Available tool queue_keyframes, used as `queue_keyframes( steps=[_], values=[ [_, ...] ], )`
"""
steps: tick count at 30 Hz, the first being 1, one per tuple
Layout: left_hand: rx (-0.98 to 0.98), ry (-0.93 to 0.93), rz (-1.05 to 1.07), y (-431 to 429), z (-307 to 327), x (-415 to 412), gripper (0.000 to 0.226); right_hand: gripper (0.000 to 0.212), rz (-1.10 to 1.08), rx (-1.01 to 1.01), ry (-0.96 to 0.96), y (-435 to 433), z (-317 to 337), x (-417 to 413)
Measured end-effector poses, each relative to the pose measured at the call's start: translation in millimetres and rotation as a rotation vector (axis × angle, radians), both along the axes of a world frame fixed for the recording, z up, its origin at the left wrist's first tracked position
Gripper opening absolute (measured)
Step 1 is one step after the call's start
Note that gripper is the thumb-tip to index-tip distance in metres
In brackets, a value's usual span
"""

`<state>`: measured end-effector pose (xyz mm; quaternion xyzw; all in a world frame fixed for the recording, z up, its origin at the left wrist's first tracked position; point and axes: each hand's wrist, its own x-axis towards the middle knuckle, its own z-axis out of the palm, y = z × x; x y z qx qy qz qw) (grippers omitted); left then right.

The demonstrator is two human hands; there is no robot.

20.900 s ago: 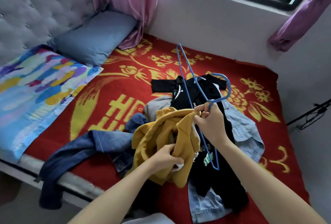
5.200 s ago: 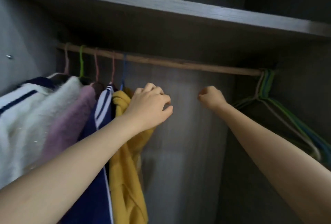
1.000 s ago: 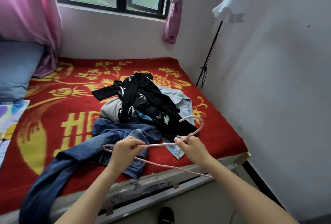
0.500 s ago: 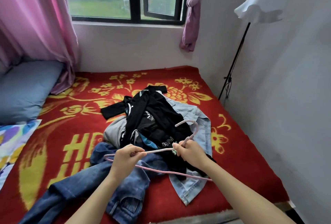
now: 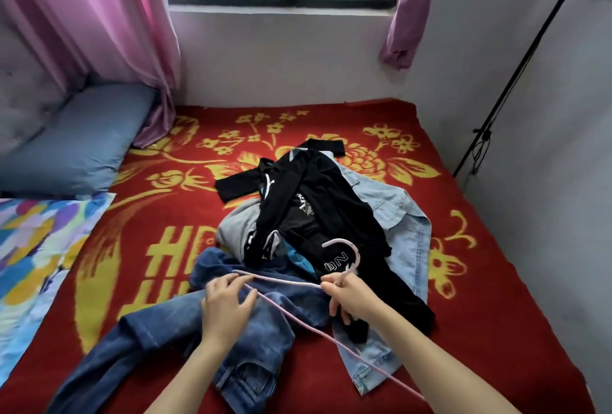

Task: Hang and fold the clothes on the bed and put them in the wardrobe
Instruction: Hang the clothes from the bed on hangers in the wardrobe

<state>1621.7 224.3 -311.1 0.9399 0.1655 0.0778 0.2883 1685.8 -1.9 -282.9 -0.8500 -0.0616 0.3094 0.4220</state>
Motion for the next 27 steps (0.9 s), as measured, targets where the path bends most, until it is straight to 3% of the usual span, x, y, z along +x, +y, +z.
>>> queue_keyframes(
  steps=[6, 11, 15, 21, 27],
  values=[
    [-0.266, 0.171, 0.234, 46, -31, 40, 0.043, 0.039, -0.283, -0.003, 0.009, -39, -12, 37],
    [-0.348, 0.25, 0.224, 66, -64, 77, 0.05, 0.011, -0.341, -0.187, -0.105, -43, -24, 68],
    [-0.403, 0.325, 0.23, 73, -87, 101, 0.048, 0.033, -0.445, -0.358, -0.231, -27, -54, 93],
    [-0.442, 0.387, 0.257, 75, -109, 118, 0.047, 0.018, -0.244, -0.547, -0.243, -3, -93, 124],
    [-0.514, 0.411, 0.286, 58, -119, 135, 0.046, 0.021, -0.063, -0.648, -0.362, 4, -123, 180]
  ],
)
